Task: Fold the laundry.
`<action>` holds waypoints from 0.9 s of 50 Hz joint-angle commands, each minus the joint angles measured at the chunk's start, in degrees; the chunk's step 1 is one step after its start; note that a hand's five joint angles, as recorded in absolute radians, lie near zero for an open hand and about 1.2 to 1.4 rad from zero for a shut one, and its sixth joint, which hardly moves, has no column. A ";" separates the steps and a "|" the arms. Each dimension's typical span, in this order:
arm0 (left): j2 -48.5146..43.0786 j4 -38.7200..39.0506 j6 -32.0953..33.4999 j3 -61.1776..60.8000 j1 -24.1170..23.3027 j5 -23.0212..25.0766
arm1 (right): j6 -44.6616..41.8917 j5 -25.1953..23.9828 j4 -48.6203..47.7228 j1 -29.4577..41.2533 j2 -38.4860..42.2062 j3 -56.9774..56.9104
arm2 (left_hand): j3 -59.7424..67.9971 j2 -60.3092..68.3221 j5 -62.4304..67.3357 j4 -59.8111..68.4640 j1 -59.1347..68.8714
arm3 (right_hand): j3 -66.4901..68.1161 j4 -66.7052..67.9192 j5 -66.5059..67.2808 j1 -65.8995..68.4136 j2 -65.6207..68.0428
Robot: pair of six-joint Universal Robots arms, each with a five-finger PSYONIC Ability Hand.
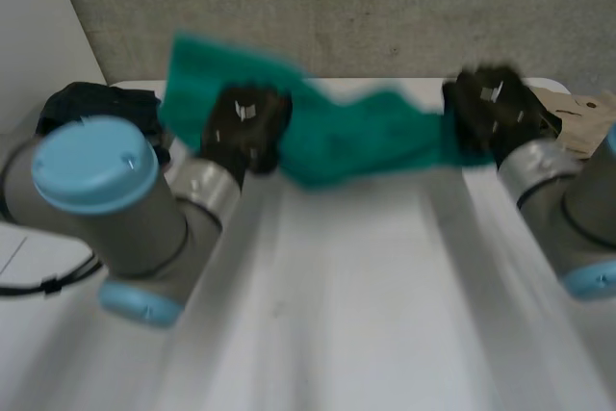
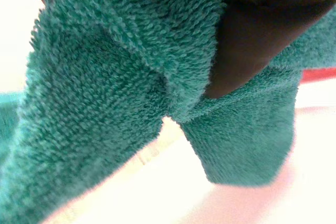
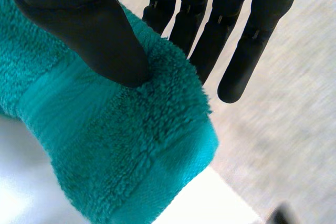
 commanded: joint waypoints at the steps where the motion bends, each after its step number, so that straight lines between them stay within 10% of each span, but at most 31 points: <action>1: 0.28 -2.58 -0.14 -10.56 -2.91 -0.16 | -10.51 -0.42 7.63 -0.17 4.13 5.32 | 9.12 8.62 10.86 8.50 12.45 | 11.98 11.38 12.00 15.28 12.59; 6: 4.58 -6.71 -0.14 -13.73 -4.49 -0.16 | -14.73 -0.24 10.89 -0.25 3.87 7.34 | -3.32 -3.82 -1.58 -3.94 0.01 | 11.98 11.38 12.00 15.28 12.59; 11: 11.16 -10.58 -0.23 -14.88 -4.06 -0.34 | -14.91 -0.42 11.24 -1.39 3.51 8.31 | -48.85 -49.35 -47.11 -49.47 -45.52 | 11.98 11.38 12.00 15.28 12.59; 23: 15.23 -14.00 -1.81 -17.24 12.28 0.54 | -14.47 -0.68 11.24 -2.72 3.34 8.75 | -45.77 -46.27 -44.03 -46.39 -42.44 | 11.98 11.38 12.00 15.28 12.59; 45: 3.54 -18.67 -8.67 -19.54 19.24 8.10 | -14.47 -0.59 11.24 -2.80 3.34 9.37 | -29.94 -30.44 -28.20 -30.55 -26.61 | 11.98 11.38 12.00 15.28 12.59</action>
